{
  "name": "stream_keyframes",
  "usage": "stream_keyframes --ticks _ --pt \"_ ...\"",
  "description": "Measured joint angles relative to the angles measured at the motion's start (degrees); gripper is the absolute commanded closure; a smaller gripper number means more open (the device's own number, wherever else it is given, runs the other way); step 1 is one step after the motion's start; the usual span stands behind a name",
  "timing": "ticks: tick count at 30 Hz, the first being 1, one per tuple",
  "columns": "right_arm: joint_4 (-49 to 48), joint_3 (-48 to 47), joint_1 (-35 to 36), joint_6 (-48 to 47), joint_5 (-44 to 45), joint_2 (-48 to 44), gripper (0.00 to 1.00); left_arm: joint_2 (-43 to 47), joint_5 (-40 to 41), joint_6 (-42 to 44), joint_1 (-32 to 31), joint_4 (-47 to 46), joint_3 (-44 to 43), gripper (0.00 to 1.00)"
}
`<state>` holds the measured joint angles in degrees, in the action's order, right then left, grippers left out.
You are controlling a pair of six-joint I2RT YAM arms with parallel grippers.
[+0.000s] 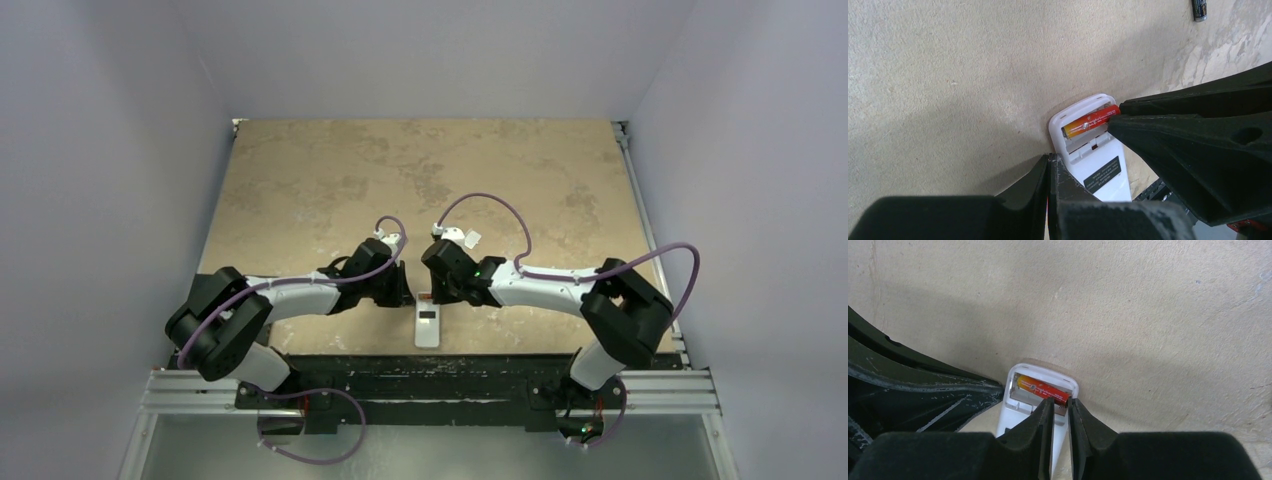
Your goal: Load the batteries into the remote control
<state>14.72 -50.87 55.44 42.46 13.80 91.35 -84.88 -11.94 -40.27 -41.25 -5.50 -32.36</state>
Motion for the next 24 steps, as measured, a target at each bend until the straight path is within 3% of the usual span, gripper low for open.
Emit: stream_keyframes --ticks 24 --pt "2.84 -4.76 0.35 -3.74 0.76 4.33 0.85 -0.57 -0.55 0.02 0.33 0.44 0.00 1.00"
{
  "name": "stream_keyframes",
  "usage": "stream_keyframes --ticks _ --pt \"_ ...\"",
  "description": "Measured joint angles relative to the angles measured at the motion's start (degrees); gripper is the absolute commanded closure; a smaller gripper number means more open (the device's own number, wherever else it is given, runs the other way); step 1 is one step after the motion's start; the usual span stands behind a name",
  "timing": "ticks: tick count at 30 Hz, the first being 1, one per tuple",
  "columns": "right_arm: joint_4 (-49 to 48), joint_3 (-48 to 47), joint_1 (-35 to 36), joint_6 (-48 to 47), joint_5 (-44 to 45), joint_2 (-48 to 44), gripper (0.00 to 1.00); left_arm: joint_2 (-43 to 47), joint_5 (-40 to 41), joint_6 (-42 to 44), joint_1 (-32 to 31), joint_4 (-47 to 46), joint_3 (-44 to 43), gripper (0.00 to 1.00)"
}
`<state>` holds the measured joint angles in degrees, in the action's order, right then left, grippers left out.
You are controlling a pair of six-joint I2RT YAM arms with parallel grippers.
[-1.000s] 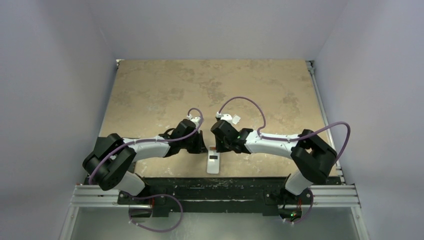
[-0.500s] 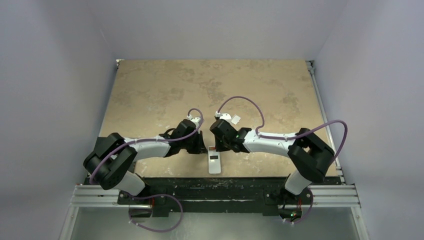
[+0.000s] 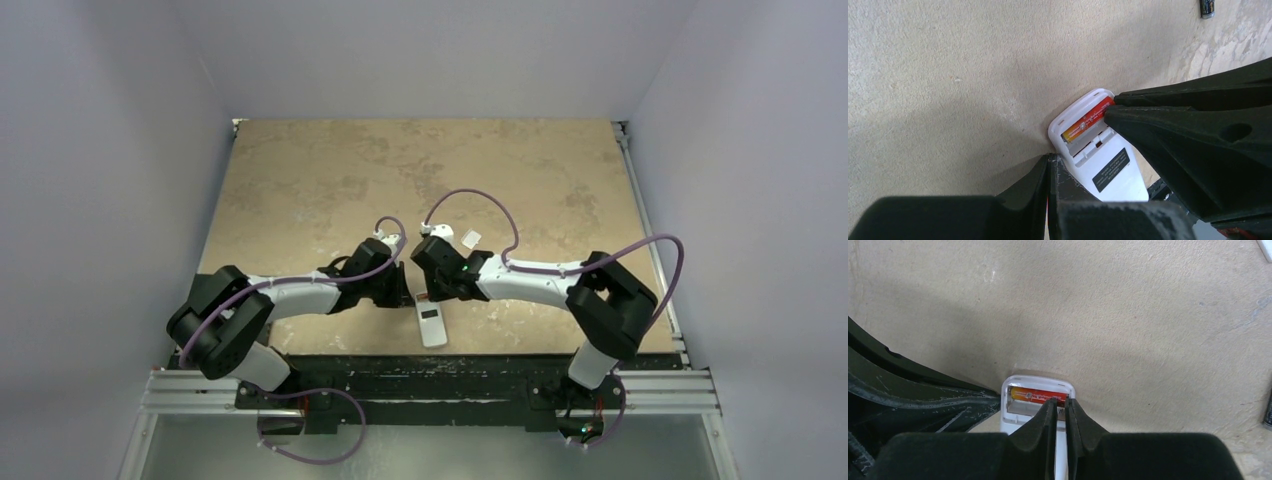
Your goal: Load the batteries into the remote control
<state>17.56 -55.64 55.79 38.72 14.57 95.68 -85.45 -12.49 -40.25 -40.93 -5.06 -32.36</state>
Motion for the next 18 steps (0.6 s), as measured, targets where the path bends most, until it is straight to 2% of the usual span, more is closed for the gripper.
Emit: stream_keyframes --ticks 12,18 --pt "6.29 -5.49 4.28 -0.79 8.57 4.61 0.85 -0.04 -0.57 0.02 -0.02 -0.02 0.00 1.00" --pt "8.15 -6.73 5.64 -0.04 11.43 5.55 0.81 -0.04 -0.59 0.02 0.00 -0.04 0.02 1.00"
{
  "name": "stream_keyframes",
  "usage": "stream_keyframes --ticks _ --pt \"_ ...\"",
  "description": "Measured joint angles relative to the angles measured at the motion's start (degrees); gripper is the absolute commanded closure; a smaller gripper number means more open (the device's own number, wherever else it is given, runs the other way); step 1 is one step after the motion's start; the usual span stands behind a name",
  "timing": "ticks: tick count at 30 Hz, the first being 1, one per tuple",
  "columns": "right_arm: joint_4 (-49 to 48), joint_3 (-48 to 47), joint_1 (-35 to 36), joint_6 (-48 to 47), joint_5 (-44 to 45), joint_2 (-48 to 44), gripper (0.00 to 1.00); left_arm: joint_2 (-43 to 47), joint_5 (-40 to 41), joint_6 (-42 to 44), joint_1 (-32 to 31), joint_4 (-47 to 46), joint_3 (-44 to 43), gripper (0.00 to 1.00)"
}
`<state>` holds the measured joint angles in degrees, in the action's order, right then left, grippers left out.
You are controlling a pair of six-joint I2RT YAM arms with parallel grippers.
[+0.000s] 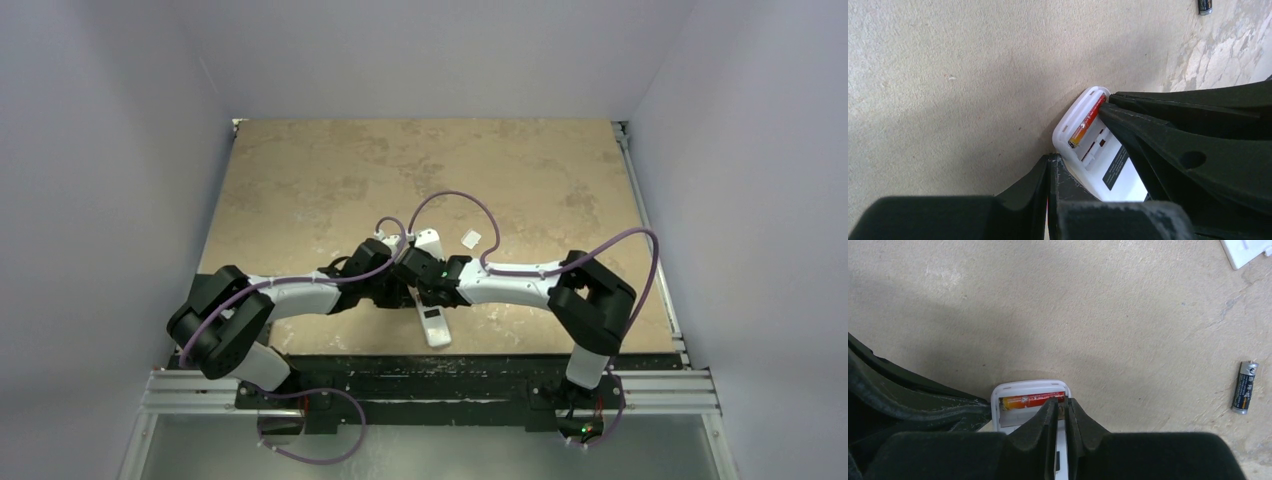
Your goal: Load the batteries into the remote control
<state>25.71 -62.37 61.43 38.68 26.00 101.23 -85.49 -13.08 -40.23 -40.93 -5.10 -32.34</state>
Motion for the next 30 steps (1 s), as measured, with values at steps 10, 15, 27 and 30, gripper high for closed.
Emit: stream_keyframes --ticks 10,15,27,30 --pt "3.23 -0.44 0.79 1.88 -0.04 -1.09 0.75 0.09 -0.09 0.00 -0.02 -0.39 0.33 1.00" --pt "5.09 -0.70 0.83 2.32 0.02 -2.93 0.72 0.81 0.90 0.00 -0.02 0.31 0.37 1.00" --pt "8.81 -0.70 0.76 1.73 3.10 -10.54 0.60 2.49 1.95 0.39 -0.02 1.84 1.25 1.00" --pt "9.84 -0.63 0.22 0.98 4.17 -12.11 0.59 3.85 2.10 0.42 -0.02 3.23 1.33 0.98"
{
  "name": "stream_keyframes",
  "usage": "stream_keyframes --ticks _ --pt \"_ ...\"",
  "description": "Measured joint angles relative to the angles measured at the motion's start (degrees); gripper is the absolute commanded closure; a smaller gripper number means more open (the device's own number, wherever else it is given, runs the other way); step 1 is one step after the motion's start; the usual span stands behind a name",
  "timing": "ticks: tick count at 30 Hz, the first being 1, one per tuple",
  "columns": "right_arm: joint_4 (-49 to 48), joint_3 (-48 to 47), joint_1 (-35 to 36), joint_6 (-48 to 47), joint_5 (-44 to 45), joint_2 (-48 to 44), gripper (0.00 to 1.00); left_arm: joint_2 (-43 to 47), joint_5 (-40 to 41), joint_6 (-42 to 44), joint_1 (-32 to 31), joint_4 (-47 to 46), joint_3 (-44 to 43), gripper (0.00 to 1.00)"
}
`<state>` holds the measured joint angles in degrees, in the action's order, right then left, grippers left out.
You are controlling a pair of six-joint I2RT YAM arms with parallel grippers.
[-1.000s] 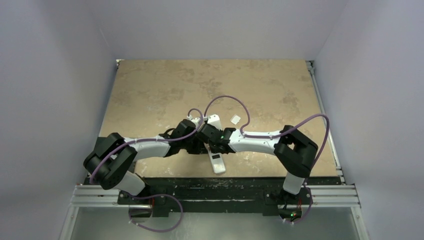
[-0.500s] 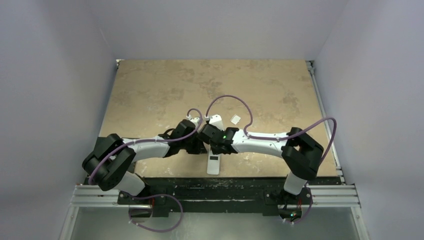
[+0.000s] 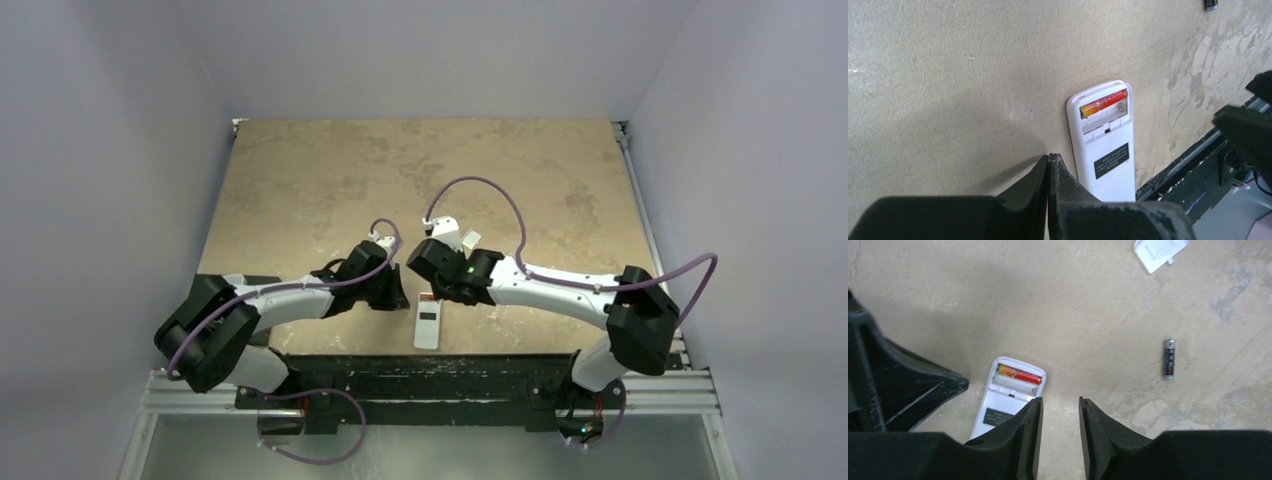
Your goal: Load the batteries into the remote control
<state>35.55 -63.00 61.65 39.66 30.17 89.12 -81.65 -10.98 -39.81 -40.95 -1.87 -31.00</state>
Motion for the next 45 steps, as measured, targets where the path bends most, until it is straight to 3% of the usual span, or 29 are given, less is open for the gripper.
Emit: stream_keyframes --ticks 12,19,30,38,45 --pt "-1.73 7.80 -11.76 -5.92 -3.50 -10.62 0.51 6.82 1.01 -0.02 0.00 5.07 0.90 0.71" --pt "-5.14 10.86 -17.64 -8.44 -8.59 -12.26 0.49 10.23 1.01 -0.24 -0.07 7.48 0.92 0.58" --pt "-11.45 13.64 -24.61 -11.04 -13.38 -6.78 0.49 14.29 0.92 -2.73 -0.07 9.14 2.67 0.38" --pt "-14.45 13.97 -26.80 -12.66 -14.73 -1.92 0.52 18.62 0.26 -4.90 -0.07 11.61 3.50 0.12" --pt "-16.04 14.12 -28.06 -13.70 -15.41 1.18 0.57 21.38 -1.01 -6.69 -0.07 13.84 4.02 0.08"
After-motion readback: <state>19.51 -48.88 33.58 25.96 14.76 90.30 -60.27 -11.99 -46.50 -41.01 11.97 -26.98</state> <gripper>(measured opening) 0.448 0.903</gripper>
